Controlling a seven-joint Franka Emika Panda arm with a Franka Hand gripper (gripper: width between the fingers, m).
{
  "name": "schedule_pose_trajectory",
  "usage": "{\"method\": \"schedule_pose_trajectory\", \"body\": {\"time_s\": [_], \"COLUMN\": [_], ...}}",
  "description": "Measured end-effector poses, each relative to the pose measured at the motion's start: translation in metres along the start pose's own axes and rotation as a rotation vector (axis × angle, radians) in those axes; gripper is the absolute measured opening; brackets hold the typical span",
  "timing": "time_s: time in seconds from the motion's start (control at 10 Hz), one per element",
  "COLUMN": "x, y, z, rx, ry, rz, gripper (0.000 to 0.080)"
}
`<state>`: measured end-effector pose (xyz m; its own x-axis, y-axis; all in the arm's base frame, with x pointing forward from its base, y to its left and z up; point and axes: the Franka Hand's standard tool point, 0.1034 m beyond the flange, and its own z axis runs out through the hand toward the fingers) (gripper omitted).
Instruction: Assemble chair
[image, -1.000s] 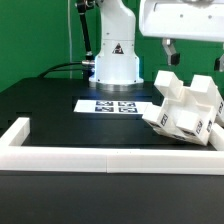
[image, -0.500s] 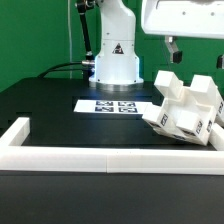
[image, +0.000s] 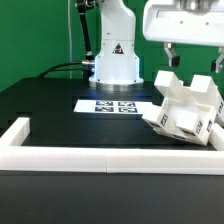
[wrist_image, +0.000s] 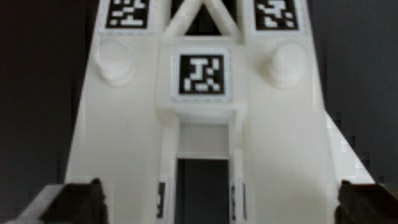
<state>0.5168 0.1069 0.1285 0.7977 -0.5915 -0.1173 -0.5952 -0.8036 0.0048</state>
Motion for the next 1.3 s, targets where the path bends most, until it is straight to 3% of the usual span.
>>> {"method": "schedule_pose_trajectory", "body": {"time_s": [0.3,0.8,1.3], "x": [-0.001,0.019,0.056], "y": [0.003,0.002,-0.002], "z": [0.016,0.017,0.024], "rx": [-0.019,-0.003,0.017], "ry": [-0.005,0.026,0.097], "rz": [-0.011,-0.033,-0.076], "gripper": [0.0649,0.0649,0.0649]}}
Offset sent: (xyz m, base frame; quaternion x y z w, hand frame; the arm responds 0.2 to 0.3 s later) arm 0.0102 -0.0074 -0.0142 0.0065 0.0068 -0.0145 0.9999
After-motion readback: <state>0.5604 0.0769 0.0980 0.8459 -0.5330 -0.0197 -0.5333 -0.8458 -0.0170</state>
